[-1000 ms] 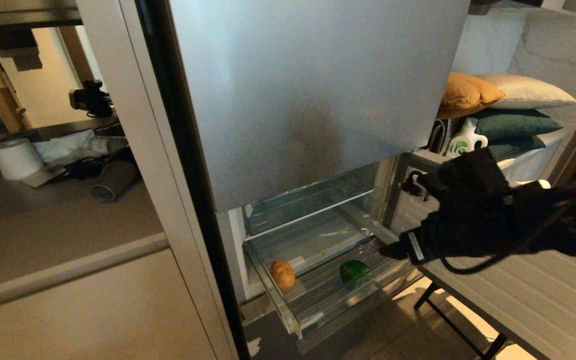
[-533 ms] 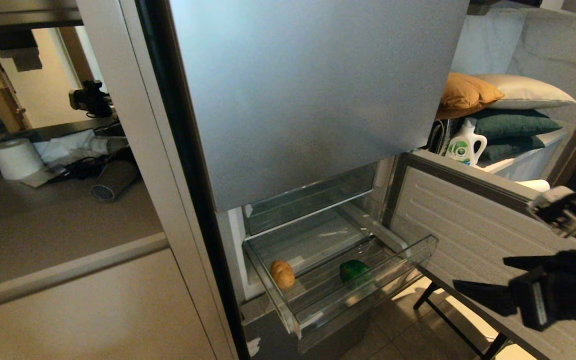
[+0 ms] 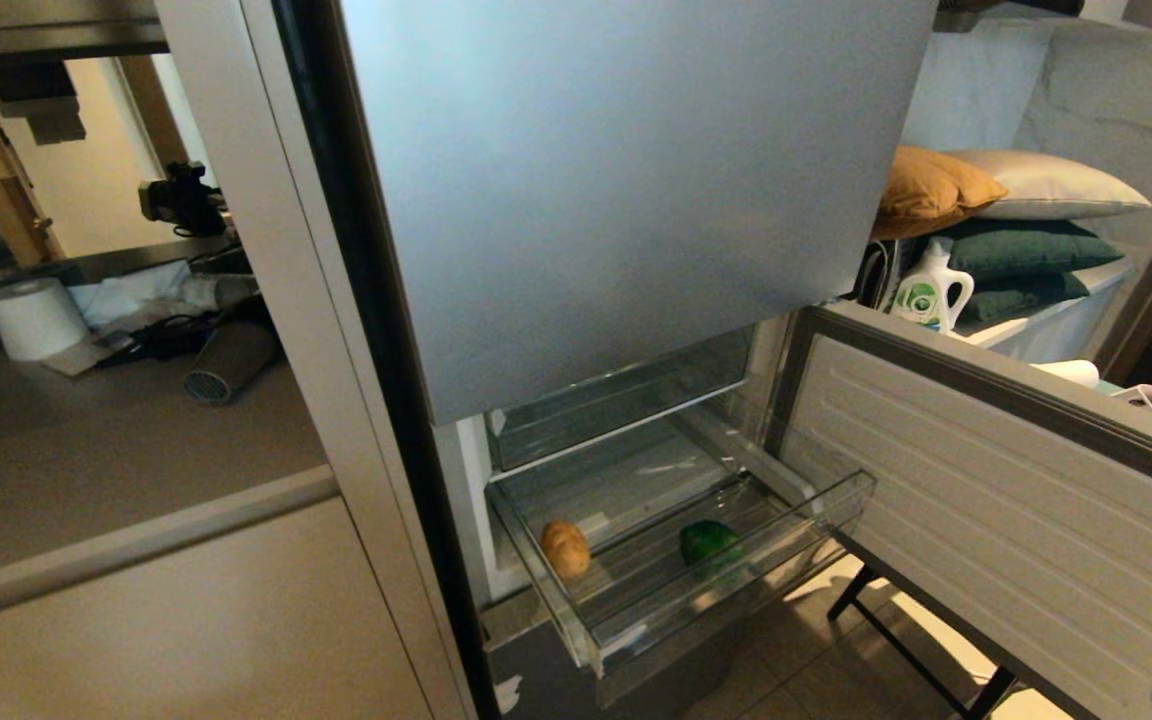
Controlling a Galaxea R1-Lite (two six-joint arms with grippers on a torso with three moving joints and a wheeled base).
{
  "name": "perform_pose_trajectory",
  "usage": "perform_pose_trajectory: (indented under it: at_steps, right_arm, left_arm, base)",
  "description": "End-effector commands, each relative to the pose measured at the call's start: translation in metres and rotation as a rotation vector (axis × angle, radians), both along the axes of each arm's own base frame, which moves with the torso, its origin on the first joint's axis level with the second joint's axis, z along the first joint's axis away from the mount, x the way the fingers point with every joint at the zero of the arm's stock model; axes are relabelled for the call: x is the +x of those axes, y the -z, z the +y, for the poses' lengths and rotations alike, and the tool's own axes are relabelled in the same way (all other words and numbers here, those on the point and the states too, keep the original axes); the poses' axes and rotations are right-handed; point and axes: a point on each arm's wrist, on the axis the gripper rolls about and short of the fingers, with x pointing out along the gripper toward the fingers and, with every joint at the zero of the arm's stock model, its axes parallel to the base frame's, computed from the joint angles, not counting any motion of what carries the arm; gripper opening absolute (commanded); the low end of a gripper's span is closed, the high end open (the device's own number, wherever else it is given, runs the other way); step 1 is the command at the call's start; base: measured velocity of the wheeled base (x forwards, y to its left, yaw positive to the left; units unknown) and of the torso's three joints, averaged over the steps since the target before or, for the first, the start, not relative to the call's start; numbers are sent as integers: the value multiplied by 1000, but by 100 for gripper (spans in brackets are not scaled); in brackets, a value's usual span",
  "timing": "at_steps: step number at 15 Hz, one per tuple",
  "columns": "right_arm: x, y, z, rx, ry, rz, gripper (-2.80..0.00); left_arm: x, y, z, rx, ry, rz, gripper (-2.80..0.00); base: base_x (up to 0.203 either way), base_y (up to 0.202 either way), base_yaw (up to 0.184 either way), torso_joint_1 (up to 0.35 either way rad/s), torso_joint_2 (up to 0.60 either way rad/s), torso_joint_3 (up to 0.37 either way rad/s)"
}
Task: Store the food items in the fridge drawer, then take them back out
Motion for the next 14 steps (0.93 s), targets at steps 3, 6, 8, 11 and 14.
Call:
perform_pose_trajectory:
  at_steps: [3, 6, 8, 11, 14]
  right_arm:
    - [-44, 25, -19, 67, 30, -74, 0]
    - [-43, 32, -20, 156, 103, -33, 0]
    - [-44, 28, -21, 158, 102, -47, 0]
    - [-43, 33, -20, 117, 91, -35, 0]
    - [-43, 34, -20, 114, 86, -33, 0]
  left_arm:
    - [1, 3, 0, 1, 0, 11, -280]
    - [1, 3, 0, 1, 0, 10, -280]
    - [1, 3, 0, 1, 0, 11, -280]
    - [1, 3, 0, 1, 0, 11, -280]
    - [1, 3, 0, -1, 0, 11, -280]
  base:
    - [0, 0, 0, 0, 0, 0]
    - [0, 0, 0, 0, 0, 0]
    - [0, 0, 0, 0, 0, 0]
    - [0, 0, 0, 0, 0, 0]
    - [105, 0, -2, -1, -8, 1]
